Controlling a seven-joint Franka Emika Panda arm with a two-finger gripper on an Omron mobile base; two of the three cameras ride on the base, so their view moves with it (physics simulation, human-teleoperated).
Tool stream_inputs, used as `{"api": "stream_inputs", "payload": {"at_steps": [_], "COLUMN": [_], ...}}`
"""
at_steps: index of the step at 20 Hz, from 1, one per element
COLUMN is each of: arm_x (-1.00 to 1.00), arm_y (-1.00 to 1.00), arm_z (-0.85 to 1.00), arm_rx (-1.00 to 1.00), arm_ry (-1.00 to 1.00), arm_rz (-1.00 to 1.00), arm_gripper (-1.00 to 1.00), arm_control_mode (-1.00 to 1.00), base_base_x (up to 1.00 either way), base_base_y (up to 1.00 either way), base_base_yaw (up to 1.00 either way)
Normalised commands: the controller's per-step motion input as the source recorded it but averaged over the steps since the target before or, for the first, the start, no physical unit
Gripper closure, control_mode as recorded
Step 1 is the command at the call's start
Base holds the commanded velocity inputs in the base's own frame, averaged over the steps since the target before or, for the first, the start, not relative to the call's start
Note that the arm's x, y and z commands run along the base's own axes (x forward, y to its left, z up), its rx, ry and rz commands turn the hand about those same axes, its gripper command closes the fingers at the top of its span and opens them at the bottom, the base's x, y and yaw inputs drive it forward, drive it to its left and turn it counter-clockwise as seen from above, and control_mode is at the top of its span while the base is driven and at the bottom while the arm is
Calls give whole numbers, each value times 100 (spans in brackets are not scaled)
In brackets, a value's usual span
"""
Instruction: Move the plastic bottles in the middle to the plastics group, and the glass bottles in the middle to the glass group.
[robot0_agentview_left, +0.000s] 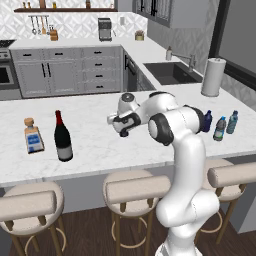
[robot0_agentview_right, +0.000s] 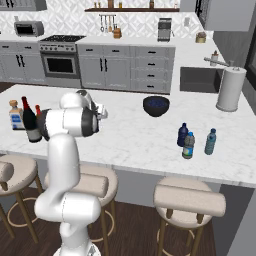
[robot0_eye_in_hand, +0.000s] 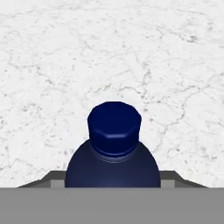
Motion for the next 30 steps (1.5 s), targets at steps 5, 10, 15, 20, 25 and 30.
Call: {"api": "stream_inputs", "payload": {"at_steps": [5, 10, 15, 20, 25, 30], "arm_x": [-51, -49, -45, -33, -29, -17], "arm_y": [-45, -58, -54, -55, -65, -65], "arm_z": [33, 35, 23, 24, 22, 11], "arm_rx": [0, 0, -1, -4, -2, -8], "arm_ry": [-11, -4, -2, 0, 1, 5], "arm_rz": [-26, -31, -30, -22, -15, -13], "arm_gripper": [100, 100, 100, 100, 100, 100], "arm_control_mode": [-100, -100, -100, -100, -100, -100], "base_base_x": [0, 0, 0, 0, 0, 0], "base_base_y": [0, 0, 0, 0, 0, 0], "base_base_yaw": [0, 0, 0, 0, 0, 0]}}
